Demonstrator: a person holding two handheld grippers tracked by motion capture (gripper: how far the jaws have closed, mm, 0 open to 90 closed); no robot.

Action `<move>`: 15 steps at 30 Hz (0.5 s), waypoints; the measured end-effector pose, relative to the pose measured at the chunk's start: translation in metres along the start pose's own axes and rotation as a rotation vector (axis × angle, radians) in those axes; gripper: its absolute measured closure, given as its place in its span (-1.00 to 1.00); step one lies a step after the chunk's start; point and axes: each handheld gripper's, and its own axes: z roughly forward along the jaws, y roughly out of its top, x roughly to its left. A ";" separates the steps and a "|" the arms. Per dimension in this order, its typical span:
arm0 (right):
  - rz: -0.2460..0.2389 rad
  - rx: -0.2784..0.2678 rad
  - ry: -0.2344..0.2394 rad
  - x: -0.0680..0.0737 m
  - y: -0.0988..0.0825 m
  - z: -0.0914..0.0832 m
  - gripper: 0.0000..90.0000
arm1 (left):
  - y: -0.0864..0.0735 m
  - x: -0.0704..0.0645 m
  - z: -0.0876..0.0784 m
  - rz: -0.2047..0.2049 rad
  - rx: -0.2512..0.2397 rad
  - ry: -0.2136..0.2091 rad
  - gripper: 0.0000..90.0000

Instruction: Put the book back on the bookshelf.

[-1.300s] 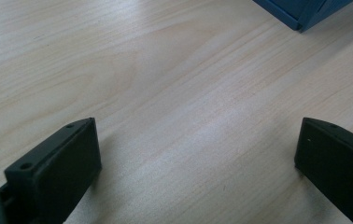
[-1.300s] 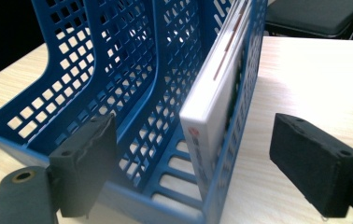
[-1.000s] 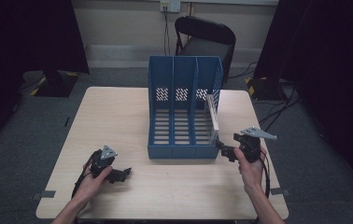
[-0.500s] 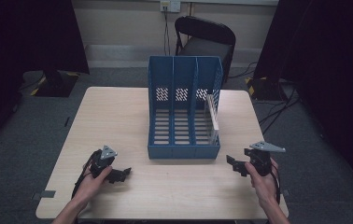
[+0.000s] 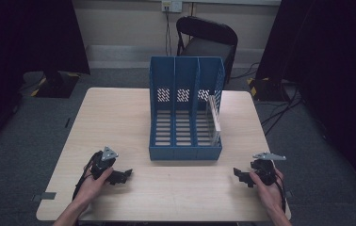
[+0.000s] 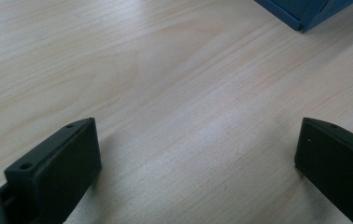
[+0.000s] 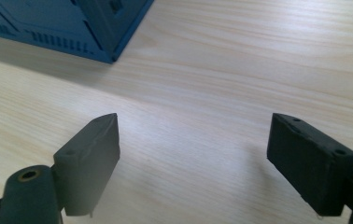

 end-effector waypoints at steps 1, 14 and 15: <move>-0.001 -0.001 0.000 0.000 -0.001 0.000 -0.64 | 0.000 0.000 0.000 -0.002 -0.001 0.001 -1.00; -0.049 -0.038 -0.092 0.001 -0.013 0.016 -0.71 | 0.000 0.000 0.000 -0.004 -0.001 0.002 -1.00; -0.048 -0.038 -0.094 0.001 -0.013 0.016 -0.71 | 0.000 0.000 0.000 -0.004 -0.001 0.002 -1.00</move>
